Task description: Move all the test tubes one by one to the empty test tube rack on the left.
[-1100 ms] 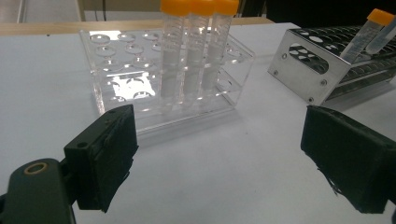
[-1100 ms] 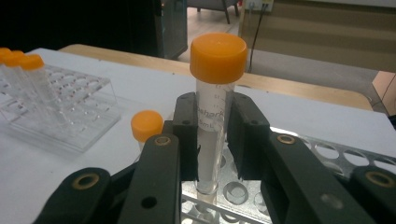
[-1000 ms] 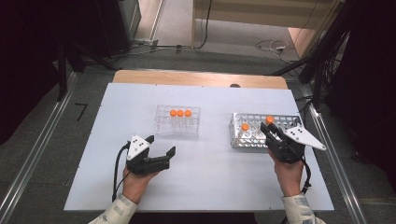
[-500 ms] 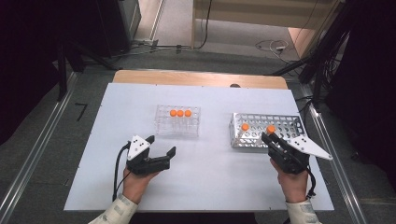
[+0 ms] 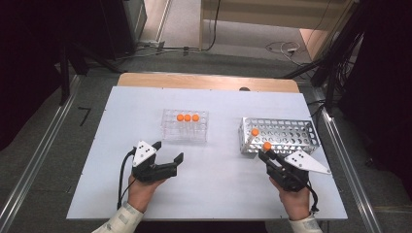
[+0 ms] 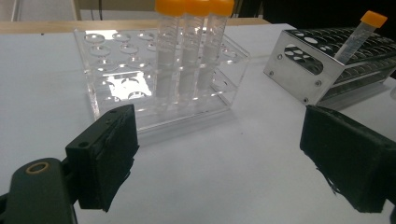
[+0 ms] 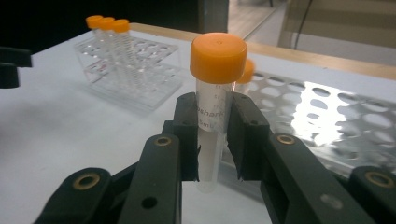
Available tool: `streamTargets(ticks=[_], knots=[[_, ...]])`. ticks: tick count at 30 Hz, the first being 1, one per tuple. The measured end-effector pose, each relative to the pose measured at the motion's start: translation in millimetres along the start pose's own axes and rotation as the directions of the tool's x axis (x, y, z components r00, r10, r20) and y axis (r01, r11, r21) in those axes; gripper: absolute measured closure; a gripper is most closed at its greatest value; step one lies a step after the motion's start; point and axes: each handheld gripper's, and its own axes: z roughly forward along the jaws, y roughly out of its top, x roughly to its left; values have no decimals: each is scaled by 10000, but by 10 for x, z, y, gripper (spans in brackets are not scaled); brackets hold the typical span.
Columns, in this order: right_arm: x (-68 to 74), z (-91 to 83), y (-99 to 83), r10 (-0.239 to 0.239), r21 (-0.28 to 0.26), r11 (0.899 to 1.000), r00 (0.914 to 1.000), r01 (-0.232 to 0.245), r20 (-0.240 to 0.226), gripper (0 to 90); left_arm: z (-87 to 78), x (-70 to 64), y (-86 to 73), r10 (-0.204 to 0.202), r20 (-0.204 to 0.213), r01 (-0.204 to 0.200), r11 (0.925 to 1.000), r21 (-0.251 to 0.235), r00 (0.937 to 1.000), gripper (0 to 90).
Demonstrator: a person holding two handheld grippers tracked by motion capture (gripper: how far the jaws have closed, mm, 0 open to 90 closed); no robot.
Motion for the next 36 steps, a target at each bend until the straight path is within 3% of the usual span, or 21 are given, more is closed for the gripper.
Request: streamTargets(ticks=[7, 36], knots=[[184, 113, -54, -342, 261, 9990, 9982, 355, -483, 721, -4, -16, 2, 12, 73, -12, 10000, -24, 10000, 113], [612, 411, -35, -833, 449, 9948, 9827, 919, -1654, 721, -77, -228, 52, 226, 1015, -206, 9996, -204, 9946, 129]])
